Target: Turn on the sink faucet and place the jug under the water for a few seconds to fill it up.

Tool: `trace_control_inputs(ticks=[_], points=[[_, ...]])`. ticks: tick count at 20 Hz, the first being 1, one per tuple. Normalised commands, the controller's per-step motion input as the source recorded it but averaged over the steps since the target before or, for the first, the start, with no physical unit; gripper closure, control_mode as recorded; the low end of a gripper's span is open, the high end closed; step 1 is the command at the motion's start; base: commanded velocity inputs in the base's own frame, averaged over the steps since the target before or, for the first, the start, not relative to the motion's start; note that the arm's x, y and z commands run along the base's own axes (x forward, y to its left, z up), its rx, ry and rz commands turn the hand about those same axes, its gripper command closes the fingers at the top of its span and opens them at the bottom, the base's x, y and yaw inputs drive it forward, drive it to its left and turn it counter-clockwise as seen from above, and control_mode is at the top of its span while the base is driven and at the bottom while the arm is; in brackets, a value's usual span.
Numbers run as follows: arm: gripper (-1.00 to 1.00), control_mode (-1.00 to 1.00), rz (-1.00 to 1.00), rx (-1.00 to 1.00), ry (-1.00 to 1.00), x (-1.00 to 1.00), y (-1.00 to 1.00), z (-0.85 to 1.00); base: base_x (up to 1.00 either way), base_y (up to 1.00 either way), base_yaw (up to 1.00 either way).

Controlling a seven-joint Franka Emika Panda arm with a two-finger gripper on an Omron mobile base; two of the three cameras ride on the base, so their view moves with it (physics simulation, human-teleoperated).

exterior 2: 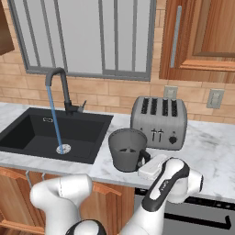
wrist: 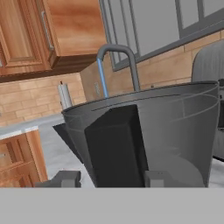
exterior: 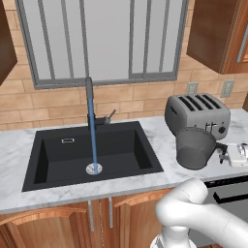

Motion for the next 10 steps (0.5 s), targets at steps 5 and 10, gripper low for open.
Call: trace_control_inputs(ticks=[5, 10], points=[[1.00, -1.00, 0.00, 0.00, -0.01, 0.00, 0.00, 0.00, 0.00, 0.00, 0.00], [1.00, -1.00, 0.00, 0.00, -0.02, 0.00, 0.07, 0.12, 0.00, 0.00, 0.00]])
